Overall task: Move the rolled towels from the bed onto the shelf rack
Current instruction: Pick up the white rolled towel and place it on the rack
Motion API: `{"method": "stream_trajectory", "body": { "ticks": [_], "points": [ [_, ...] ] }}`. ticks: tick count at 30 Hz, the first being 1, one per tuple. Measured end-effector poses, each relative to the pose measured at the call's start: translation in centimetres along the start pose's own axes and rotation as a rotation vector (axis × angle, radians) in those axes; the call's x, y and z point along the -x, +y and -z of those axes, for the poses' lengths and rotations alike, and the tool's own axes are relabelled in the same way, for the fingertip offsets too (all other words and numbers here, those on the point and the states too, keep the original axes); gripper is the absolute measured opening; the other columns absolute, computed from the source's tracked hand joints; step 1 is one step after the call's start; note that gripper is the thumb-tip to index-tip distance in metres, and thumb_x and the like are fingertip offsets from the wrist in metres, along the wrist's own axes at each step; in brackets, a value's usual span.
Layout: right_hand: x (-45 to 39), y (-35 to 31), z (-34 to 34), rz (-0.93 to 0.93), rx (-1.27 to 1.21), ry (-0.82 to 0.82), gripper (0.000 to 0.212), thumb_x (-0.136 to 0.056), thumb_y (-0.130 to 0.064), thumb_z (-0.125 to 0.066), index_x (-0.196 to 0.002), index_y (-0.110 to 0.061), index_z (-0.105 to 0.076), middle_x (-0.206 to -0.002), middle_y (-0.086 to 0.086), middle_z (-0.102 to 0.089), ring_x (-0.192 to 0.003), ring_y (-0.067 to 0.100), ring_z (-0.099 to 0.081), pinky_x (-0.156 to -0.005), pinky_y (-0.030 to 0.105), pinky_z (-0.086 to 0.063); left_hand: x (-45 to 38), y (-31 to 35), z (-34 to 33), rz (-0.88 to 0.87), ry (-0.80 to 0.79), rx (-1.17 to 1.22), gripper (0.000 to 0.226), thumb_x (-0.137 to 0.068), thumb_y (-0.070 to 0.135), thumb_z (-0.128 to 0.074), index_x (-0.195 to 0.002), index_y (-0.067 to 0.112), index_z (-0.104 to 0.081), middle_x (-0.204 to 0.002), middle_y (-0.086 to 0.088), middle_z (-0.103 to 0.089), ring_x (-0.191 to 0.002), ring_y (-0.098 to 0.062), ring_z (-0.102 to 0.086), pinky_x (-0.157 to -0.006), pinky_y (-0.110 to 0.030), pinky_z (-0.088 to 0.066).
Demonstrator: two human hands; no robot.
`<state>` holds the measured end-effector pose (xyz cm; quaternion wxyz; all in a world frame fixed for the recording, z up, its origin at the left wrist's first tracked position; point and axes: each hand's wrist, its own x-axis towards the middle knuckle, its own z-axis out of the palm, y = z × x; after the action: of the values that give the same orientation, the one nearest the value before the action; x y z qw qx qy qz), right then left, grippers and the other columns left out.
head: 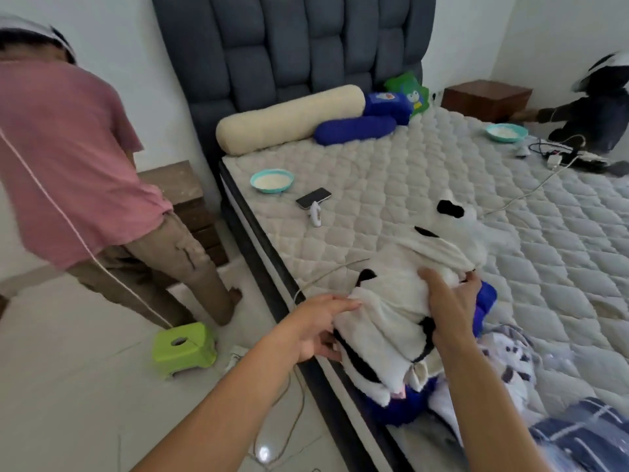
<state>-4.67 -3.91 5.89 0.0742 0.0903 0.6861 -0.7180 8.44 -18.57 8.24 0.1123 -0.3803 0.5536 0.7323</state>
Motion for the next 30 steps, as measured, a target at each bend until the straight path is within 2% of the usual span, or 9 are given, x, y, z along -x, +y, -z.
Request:
{"method": "stream_trajectory", "body": {
  "ticks": [3, 7, 14, 18, 22, 24, 26, 28, 30],
  "points": [
    [6.1, -0.1, -4.9, 0.041, 0.054, -0.165, 0.079, -0.07, -0.027, -0.075, -0.138, -0.02, -0.036, -0.124, 0.002, -0.053, -0.112, 0.025, -0.054, -0.097, 0.043, -0.046, 4.6, -2.6, 6.1, 0.003, 0.109, 0.111, 0.047, -0.084, 0.032, -0.07, -0.126, 0.015, -0.057, -0.126, -0.015, -0.056, -0.113, -0.038, -0.056, -0.071, -0.046, -0.056],
    [15.7, 1.3, -11.6, 0.157, 0.107, -0.433, 0.077, -0.072, -0.019, -0.074, -0.138, -0.02, -0.033, -0.127, 0.0, -0.05, -0.114, 0.022, -0.053, -0.097, 0.04, -0.046, 11.7, -8.1, 14.1, -0.036, 0.232, 0.289, 0.042, -0.087, 0.036, -0.064, -0.119, 0.01, -0.058, -0.106, -0.013, -0.059, -0.09, -0.032, -0.059, -0.068, -0.042, -0.054],
    [35.2, 4.4, -21.6, 0.43, 0.294, -0.962, 0.089, -0.074, -0.02, -0.072, -0.146, -0.024, -0.02, -0.143, 0.001, -0.044, -0.125, 0.023, -0.048, -0.093, 0.035, -0.042, 23.2, -20.0, 25.7, -0.137, 0.52, 0.736, 0.018, -0.087, 0.017, -0.06, -0.102, 0.009, -0.056, -0.1, -0.013, -0.054, -0.083, -0.031, -0.057, -0.084, -0.051, -0.048],
    [46.1, 6.1, -26.1, 0.595, 0.32, -1.263, 0.083, -0.07, -0.031, -0.073, -0.138, -0.035, -0.025, -0.133, -0.008, -0.047, -0.12, 0.018, -0.049, -0.099, 0.04, -0.045, 28.7, -25.9, 30.4, -0.251, 0.704, 0.996, 0.015, -0.083, 0.012, -0.057, -0.097, 0.009, -0.058, -0.097, -0.01, -0.056, -0.084, -0.029, -0.058, -0.089, -0.049, -0.048],
    [56.3, 7.9, -30.9, 0.68, 0.285, -1.533, 0.081, -0.073, -0.023, -0.074, -0.14, -0.022, -0.029, -0.125, -0.01, -0.045, -0.116, 0.015, -0.047, -0.091, 0.03, -0.038, 33.6, -30.9, 35.1, -0.389, 0.899, 1.176, 0.006, -0.083, 0.013, -0.055, -0.087, 0.013, -0.059, -0.098, -0.009, -0.061, -0.089, -0.03, -0.058, -0.099, -0.051, -0.046],
    [61.1, 9.1, -33.3, 0.727, 0.289, -1.666, 0.083, -0.074, -0.023, -0.073, -0.143, -0.02, -0.027, -0.134, -0.004, -0.046, -0.123, 0.02, -0.047, -0.092, 0.031, -0.039, 35.5, -33.1, 37.8, -0.452, 0.99, 1.235, 0.012, -0.081, 0.013, -0.055, -0.092, 0.014, -0.059, -0.105, -0.009, -0.061, -0.092, -0.03, -0.059, -0.096, -0.051, -0.049],
    [65.8, 10.1, -35.9, 0.777, 0.294, -1.791, 0.086, -0.074, -0.024, -0.072, -0.145, -0.02, -0.024, -0.142, 0.003, -0.044, -0.128, 0.024, -0.046, -0.097, 0.032, -0.038, 37.1, -34.9, 40.6, -0.508, 1.061, 1.276, 0.022, -0.076, 0.013, -0.056, -0.098, 0.015, -0.058, -0.112, -0.009, -0.06, -0.092, -0.029, -0.059, -0.082, -0.046, -0.054],
    [70.3, 10.9, -38.3, 0.809, 0.27, -1.89, 0.087, -0.075, -0.021, -0.073, -0.147, -0.018, -0.024, -0.145, 0.005, -0.043, -0.13, 0.025, -0.044, -0.096, 0.028, -0.034, 38.6, -36.1, 43.2, -0.556, 1.142, 1.31, 0.026, -0.075, 0.013, -0.056, -0.1, 0.016, -0.054, -0.108, -0.009, -0.059, -0.086, -0.028, -0.058, -0.066, -0.037, -0.054],
    [74.4, 11.3, -40.4, 0.799, 0.248, -1.99, 0.088, -0.075, -0.019, -0.072, -0.148, -0.018, -0.023, -0.146, 0.005, -0.042, -0.132, 0.025, -0.042, -0.1, 0.03, -0.035, 40.0, -37.1, 45.8, -0.612, 1.249, 1.38, 0.018, -0.078, 0.009, -0.054, -0.094, 0.017, -0.053, -0.101, -0.009, -0.059, -0.084, -0.028, -0.057, -0.065, -0.036, -0.052]
  ]
}}
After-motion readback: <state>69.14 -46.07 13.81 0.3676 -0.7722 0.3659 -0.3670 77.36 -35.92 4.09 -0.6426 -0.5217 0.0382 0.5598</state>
